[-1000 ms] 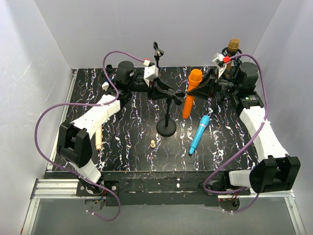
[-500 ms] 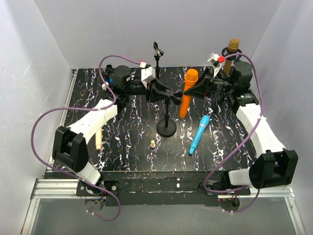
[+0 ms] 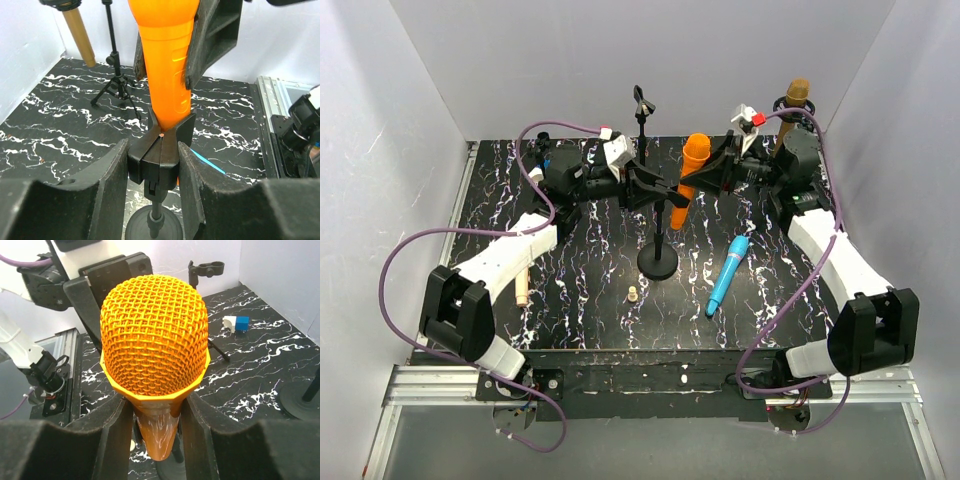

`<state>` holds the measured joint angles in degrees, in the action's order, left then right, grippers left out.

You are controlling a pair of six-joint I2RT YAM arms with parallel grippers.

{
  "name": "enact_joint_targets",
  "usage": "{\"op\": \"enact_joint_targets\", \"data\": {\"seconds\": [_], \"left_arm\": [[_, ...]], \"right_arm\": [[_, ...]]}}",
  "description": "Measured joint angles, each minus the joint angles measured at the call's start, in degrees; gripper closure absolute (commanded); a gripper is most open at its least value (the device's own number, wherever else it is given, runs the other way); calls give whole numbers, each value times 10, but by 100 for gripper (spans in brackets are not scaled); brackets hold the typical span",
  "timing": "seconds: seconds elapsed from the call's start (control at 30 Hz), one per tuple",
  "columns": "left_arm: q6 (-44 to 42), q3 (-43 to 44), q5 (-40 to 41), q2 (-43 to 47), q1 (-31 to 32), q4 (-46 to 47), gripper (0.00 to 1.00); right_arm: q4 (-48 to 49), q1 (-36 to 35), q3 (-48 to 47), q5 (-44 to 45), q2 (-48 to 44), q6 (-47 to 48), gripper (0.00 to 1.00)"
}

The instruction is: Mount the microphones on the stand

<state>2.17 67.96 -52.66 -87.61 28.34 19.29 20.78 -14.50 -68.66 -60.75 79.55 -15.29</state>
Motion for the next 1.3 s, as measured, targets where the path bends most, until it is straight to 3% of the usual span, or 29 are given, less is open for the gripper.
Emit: {"op": "enact_joint_targets", "data": {"seconds": [0.47,0.57,0.7,0.77,0.9,1.1,1.3], "left_arm": [[31,-26,179,48,56,-44,100],[37,-26,205,52,63,-55,71],[50,-26,216,54,66,-60,32],[64,-26,213,55,71,-72,18],[81,-26,208,55,85,-103,2],[74,-26,210,79,87,-151,2],[47,-27,234,142,87,-189,2]], "right_arm": [[103,-18,121,157,-49,-118,99],[112,-19,130,176,-52,-138,99],[111,-22,131,188,-52,-141,80],[111,-24,132,192,-55,-132,66],[103,-28,134,194,-62,-113,45],[70,-29,134,187,-71,-88,27],[19,-25,134,174,-74,-49,17]]}}
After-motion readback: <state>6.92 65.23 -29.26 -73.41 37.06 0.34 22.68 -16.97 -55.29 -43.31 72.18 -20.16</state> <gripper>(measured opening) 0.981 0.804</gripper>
